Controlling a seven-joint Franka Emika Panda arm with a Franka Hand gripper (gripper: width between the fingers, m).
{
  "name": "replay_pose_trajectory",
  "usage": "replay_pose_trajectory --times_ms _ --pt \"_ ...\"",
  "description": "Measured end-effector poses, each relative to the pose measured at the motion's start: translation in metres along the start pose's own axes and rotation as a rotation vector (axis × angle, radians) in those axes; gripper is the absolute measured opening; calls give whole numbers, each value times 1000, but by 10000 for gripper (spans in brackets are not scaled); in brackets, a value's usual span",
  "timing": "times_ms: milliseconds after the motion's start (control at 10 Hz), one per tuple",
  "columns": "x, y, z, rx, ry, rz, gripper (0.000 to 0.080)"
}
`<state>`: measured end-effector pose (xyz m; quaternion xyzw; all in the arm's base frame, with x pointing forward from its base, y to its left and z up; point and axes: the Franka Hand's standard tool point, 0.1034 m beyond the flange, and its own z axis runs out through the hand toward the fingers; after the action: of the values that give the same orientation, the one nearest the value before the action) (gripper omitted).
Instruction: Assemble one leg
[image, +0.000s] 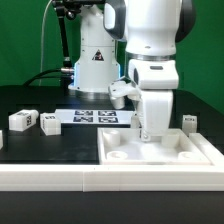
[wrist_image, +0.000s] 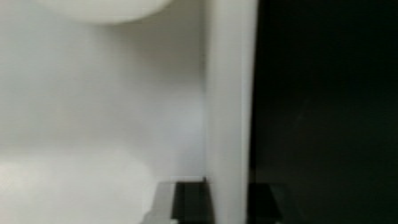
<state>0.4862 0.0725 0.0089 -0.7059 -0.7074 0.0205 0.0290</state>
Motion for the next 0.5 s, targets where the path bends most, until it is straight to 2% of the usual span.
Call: replay_pose_trajectory --times_ms 100,500 --pt "5 5 0 1 0 -5 67" --pt "4 4 0 4 -1 25 70"
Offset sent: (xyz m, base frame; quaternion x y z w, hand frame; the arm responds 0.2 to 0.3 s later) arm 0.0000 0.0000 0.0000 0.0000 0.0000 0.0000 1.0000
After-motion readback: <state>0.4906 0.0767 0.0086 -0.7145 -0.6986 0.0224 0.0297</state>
